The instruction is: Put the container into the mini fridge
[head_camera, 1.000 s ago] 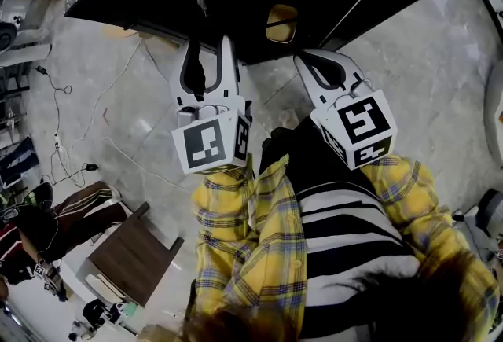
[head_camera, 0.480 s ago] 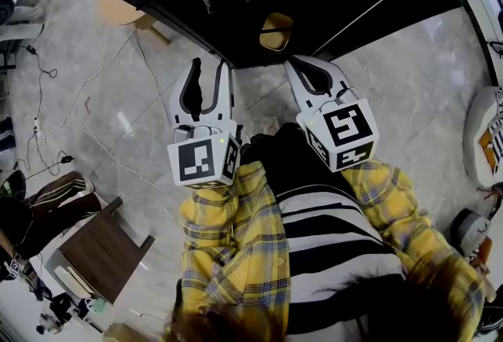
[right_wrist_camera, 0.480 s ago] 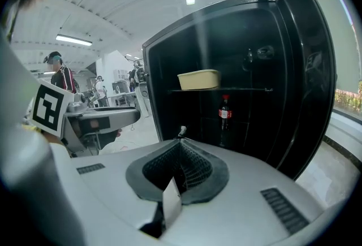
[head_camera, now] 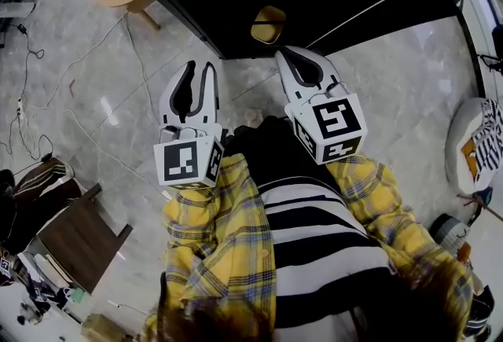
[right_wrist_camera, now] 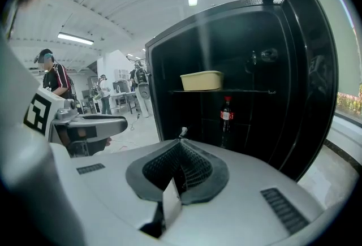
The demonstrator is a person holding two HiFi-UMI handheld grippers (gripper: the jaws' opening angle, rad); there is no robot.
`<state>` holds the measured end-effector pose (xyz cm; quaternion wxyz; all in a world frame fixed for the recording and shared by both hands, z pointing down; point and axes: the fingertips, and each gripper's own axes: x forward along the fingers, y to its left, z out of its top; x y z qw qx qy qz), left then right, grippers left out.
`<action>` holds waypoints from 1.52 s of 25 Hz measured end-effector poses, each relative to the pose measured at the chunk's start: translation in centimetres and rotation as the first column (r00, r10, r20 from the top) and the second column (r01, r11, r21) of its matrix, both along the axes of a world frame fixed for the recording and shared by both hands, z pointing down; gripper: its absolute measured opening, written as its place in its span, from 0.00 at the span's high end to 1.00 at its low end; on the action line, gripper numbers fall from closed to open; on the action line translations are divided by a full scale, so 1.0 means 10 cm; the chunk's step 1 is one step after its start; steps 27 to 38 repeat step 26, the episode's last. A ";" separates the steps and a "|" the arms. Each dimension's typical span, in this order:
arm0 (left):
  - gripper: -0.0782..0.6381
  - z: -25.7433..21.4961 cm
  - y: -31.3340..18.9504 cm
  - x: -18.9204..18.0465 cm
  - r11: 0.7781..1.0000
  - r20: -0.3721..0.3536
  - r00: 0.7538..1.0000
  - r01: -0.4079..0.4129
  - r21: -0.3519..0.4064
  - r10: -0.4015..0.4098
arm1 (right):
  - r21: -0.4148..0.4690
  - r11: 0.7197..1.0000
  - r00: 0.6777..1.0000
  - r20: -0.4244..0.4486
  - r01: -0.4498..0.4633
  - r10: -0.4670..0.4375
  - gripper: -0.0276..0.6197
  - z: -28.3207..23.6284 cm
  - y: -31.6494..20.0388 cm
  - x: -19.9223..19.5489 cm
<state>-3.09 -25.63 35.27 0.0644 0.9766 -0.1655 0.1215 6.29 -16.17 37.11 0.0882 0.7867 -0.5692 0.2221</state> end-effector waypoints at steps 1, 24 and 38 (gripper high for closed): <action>0.73 0.02 0.02 -0.01 1.000 0.003 1.000 0.001 -0.006 -0.001 | 0.001 1.000 1.000 -0.001 0.000 0.000 0.92 0.00 0.00 0.00; 0.78 0.11 0.11 -0.03 0.999 0.036 0.999 -0.028 -0.035 0.030 | 0.024 1.000 1.000 -0.019 0.011 -0.010 0.92 -0.07 -0.07 0.04; 0.78 0.11 0.10 -0.06 0.999 0.036 0.999 -0.031 -0.037 0.032 | 0.029 1.000 1.000 -0.022 0.010 -0.009 0.92 -0.09 -0.08 0.02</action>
